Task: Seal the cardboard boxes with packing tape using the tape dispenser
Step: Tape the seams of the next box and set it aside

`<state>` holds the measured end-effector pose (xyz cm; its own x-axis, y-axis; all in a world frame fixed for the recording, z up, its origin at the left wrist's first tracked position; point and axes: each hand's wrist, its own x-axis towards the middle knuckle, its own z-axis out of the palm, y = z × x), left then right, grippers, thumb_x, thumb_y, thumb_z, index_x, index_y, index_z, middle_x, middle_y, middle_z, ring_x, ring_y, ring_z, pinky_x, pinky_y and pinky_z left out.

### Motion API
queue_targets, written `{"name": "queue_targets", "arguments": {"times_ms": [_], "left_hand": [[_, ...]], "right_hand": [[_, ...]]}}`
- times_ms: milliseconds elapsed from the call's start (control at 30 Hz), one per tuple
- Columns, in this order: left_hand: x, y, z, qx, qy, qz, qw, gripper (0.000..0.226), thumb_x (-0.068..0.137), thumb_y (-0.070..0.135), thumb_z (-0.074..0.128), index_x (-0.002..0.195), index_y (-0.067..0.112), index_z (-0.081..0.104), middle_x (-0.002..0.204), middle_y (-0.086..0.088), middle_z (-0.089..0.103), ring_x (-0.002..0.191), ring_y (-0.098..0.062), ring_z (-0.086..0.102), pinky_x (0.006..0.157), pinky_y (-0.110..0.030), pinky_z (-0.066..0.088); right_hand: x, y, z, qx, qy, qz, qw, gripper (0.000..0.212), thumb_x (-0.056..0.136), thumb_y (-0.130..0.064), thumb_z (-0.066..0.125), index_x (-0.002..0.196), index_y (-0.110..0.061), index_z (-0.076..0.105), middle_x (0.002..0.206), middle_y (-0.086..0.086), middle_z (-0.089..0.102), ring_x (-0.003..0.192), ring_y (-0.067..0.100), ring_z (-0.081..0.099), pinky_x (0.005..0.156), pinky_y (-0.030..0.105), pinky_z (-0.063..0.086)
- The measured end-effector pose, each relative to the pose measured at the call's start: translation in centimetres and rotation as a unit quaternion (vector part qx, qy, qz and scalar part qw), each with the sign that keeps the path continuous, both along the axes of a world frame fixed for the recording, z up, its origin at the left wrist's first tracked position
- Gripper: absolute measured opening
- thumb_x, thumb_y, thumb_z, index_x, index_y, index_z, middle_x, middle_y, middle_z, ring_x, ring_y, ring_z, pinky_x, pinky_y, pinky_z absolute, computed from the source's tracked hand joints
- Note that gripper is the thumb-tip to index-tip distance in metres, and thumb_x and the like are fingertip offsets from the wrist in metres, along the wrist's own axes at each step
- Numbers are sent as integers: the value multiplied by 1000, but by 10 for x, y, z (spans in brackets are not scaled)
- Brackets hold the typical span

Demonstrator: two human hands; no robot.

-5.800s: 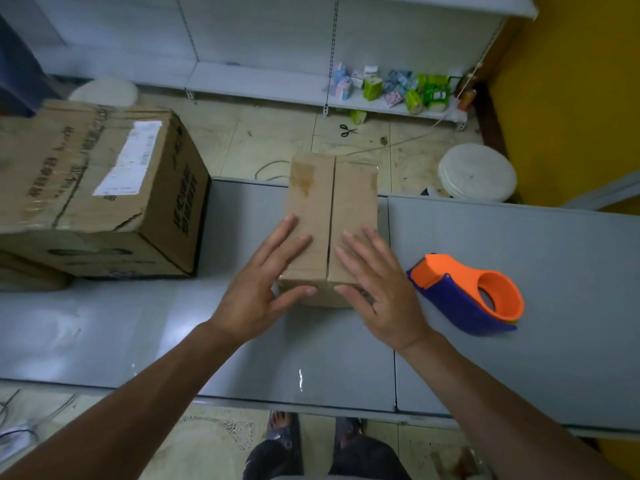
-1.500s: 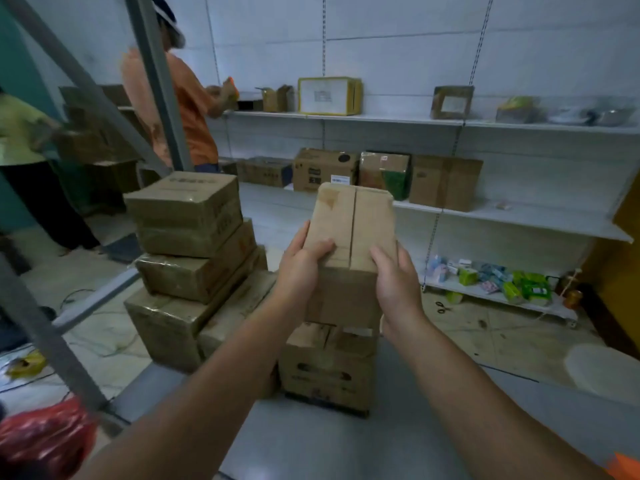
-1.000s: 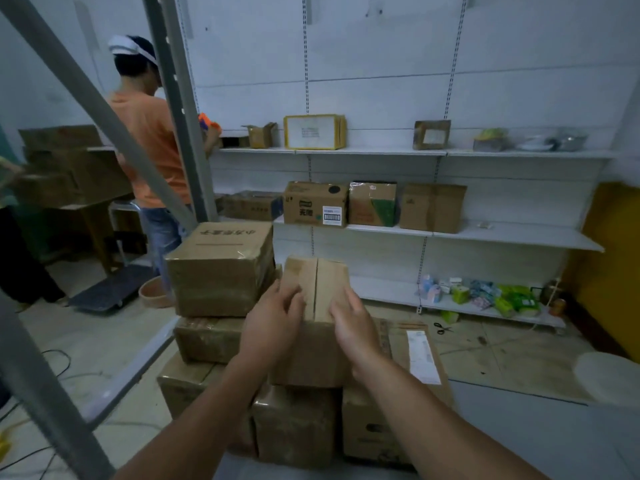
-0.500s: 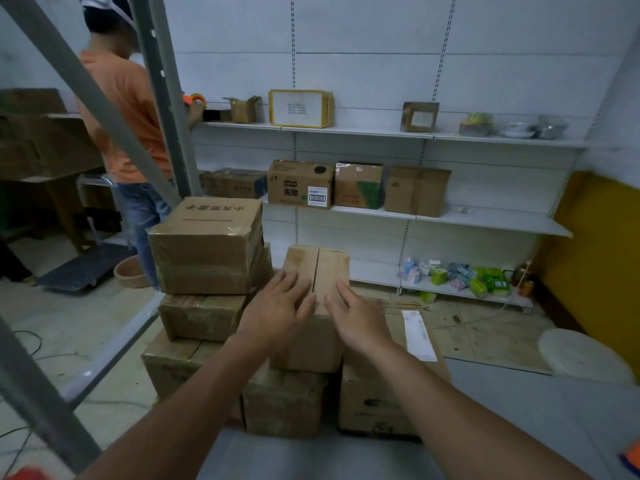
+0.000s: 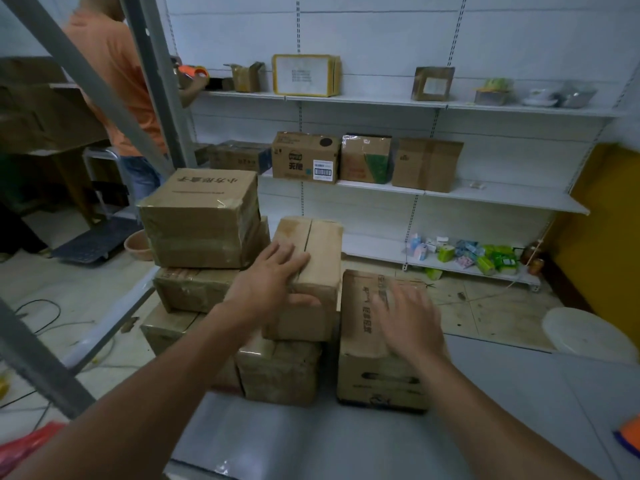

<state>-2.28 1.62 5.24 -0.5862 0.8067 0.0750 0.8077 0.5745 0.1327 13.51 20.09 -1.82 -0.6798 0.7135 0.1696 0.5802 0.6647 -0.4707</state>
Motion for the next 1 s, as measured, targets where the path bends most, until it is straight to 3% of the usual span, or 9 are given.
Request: {"name": "queue_targets", "arguments": {"times_ms": [67, 100, 200, 400, 500, 667, 767, 867, 1000], "left_hand": [[-5, -9, 0, 33, 1, 18, 999, 93, 72, 77, 48, 152, 34, 27, 161, 5, 20, 150, -19, 5, 119, -45, 22], [-6, -11, 0, 47, -1, 22, 999, 92, 73, 76, 50, 152, 35, 28, 161, 7, 21, 150, -17, 7, 119, -43, 23], [-6, -15, -6, 56, -16, 3, 998, 94, 70, 75, 52, 152, 35, 28, 161, 8, 20, 150, -15, 8, 120, -38, 15], [-11, -22, -12, 134, -20, -3, 991, 96, 66, 79, 48, 148, 29, 39, 157, 5, 31, 148, -16, 19, 116, -27, 12], [-11, -26, -8, 160, -10, 0, 987, 95, 67, 86, 45, 145, 32, 42, 155, 8, 35, 146, -13, 23, 114, -29, 18], [5, -13, 18, 216, -23, -14, 976, 82, 73, 63, 61, 145, 29, 44, 151, 14, 35, 141, -1, 19, 112, -25, 14], [22, 5, 7, 149, -15, -65, 987, 80, 78, 60, 62, 147, 25, 41, 154, 6, 36, 145, -12, 21, 119, -33, 14], [27, 15, 1, 153, -21, -57, 986, 79, 80, 58, 63, 147, 23, 41, 155, 3, 37, 146, -15, 21, 117, -28, 15], [29, 23, 19, 165, -14, -33, 986, 79, 78, 68, 56, 147, 31, 40, 156, 10, 33, 147, -10, 17, 116, -38, 25]], "right_hand": [[18, 21, -12, -12, -104, -59, 993, 71, 90, -69, 34, 148, -29, 27, 160, 3, 17, 147, 28, 12, 116, 55, 13], [25, 28, -15, -47, -124, -72, 988, 78, 87, -73, 36, 150, -28, 24, 160, 4, 16, 146, 30, 16, 115, 55, 18], [26, 29, -22, -146, -97, -58, 983, 81, 89, -68, 41, 152, -25, 17, 160, 3, 18, 141, 28, 30, 109, 46, 33], [21, 13, -24, -138, -83, -32, 986, 75, 94, -61, 37, 154, -24, 11, 161, 0, 13, 141, 26, 31, 108, 42, 34], [22, 12, -24, -141, -81, -25, 986, 75, 95, -60, 37, 154, -24, 10, 161, -1, 11, 142, 26, 30, 108, 41, 34], [19, 13, -28, -140, -77, -29, 987, 66, 99, -53, 31, 155, -24, 11, 162, -2, 7, 143, 25, 27, 110, 41, 30], [19, 19, -31, -179, -39, -42, 982, 50, 104, -35, 23, 153, -26, 18, 160, 0, 20, 138, 28, 36, 108, 40, 32], [23, 24, -33, -236, 24, -61, 970, 47, 105, -26, 22, 152, -31, 21, 152, 1, 39, 127, 29, 46, 91, 32, 36], [30, 25, -31, -374, 103, -74, 919, 47, 105, -35, 25, 152, -30, 21, 156, -2, 29, 141, 25, 31, 114, 38, 24]]}}
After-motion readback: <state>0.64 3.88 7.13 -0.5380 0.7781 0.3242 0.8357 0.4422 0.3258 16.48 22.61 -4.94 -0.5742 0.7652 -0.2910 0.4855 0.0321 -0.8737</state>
